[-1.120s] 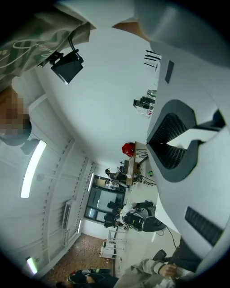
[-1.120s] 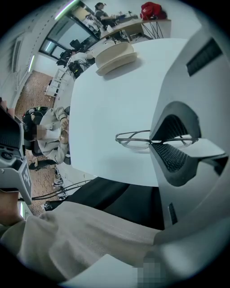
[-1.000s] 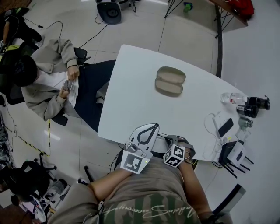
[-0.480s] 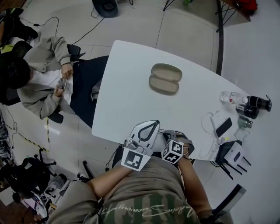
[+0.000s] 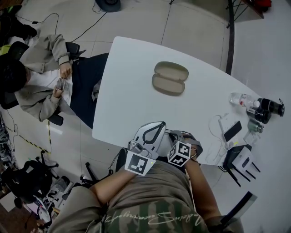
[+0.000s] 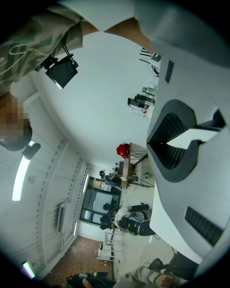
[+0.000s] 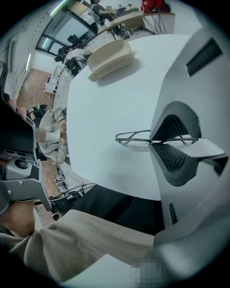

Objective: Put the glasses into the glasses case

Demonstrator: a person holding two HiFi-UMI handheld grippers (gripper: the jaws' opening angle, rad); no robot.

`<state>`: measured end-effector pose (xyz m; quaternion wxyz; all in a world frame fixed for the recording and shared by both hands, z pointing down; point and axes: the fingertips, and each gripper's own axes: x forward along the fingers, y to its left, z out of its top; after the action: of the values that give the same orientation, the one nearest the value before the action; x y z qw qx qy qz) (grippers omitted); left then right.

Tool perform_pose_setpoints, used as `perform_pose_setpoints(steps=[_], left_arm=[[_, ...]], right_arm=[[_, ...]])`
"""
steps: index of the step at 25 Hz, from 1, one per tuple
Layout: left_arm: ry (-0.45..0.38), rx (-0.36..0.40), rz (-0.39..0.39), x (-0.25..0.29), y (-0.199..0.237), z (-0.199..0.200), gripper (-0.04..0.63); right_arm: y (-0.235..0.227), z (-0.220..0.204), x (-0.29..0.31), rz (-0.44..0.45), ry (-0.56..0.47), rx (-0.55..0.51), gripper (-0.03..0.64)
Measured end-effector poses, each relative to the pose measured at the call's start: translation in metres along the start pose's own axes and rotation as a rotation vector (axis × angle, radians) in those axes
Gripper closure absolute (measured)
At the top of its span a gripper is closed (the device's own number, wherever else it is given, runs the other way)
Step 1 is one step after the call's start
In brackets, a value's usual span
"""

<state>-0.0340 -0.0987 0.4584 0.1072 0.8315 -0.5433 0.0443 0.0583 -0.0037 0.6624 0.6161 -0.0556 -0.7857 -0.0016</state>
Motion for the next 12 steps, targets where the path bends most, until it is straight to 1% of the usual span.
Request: perform_pose_setpoints(steps=[4, 6, 8, 12], left_arm=[[-0.004, 0.056, -0.008, 0.001, -0.003, 0.003, 0.589], [-0.008, 0.049, 0.001, 0.002, 0.001, 0.002, 0.589], [0.006, 0.038, 0.016, 0.001, 0.006, -0.001, 0.589], [0.018, 0.043, 0.028, -0.004, 0.013, -0.004, 0.589]], right_arm=[[0.003, 0.004, 0.000, 0.009, 0.000, -0.013, 0.583], [0.005, 0.006, 0.001, 0.014, -0.003, -0.018, 0.583], [0.005, 0.009, 0.002, 0.017, -0.005, -0.018, 0.583], [0.001, 0.014, 0.001, 0.025, -0.011, -0.031, 0.583]])
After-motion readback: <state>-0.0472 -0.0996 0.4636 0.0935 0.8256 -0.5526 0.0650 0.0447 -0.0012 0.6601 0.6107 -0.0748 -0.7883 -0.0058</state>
